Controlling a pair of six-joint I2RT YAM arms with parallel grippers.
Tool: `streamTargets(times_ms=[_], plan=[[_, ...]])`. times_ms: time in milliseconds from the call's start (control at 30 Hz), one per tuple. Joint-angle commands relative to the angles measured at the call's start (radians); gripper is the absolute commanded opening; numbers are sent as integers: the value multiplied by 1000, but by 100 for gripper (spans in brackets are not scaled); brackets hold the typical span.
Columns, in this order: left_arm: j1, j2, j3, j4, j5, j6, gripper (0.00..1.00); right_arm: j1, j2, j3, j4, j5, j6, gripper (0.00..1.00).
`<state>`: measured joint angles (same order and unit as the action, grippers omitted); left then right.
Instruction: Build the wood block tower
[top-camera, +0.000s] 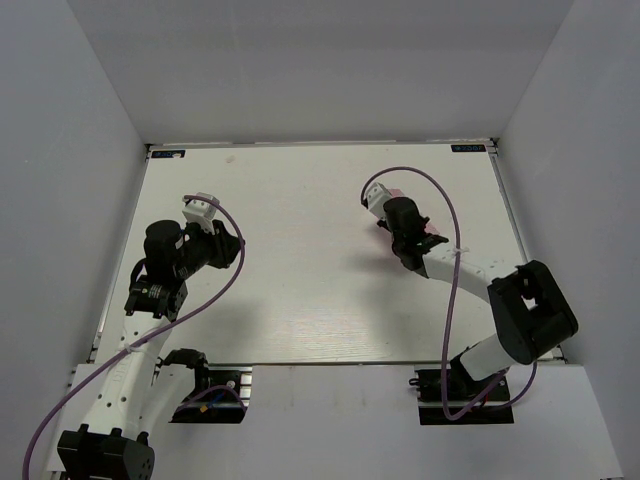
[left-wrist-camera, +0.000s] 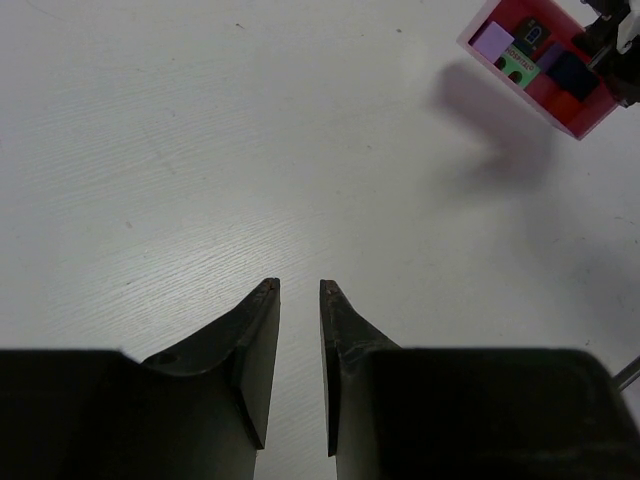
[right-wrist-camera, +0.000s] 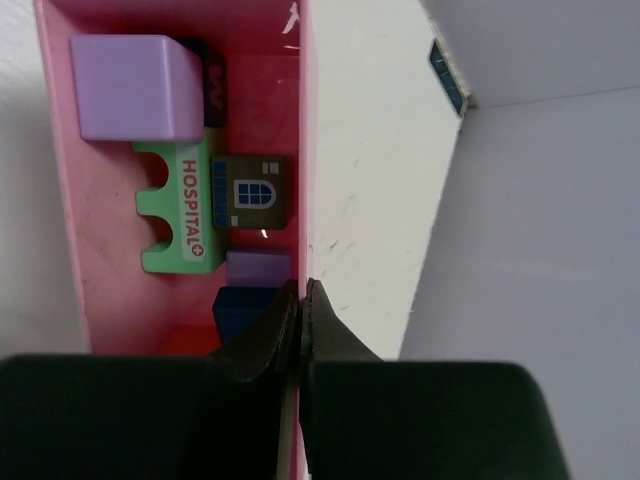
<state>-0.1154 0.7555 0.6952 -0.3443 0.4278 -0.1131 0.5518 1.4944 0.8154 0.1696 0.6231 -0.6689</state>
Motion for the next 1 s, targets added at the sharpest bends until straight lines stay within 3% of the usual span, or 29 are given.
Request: streamTargets(times_ms=[0, 400, 700, 833, 967], plan=[[-3, -7, 20, -2, 14, 1, 34, 33, 15, -4, 249, 130, -113, 0], [-3, -16, 20, -2, 14, 1, 35, 91, 171, -81, 675, 256, -424, 0], [-3, -16, 20, -2, 14, 1, 36, 132, 375, -151, 1265, 286, -817, 0], [-3, -16, 20, -2, 14, 1, 36, 149, 454, -157, 1369, 297, -886, 0], [-3, -16, 20, -2, 14, 1, 36, 160, 474, -160, 1371, 299, -896, 0]])
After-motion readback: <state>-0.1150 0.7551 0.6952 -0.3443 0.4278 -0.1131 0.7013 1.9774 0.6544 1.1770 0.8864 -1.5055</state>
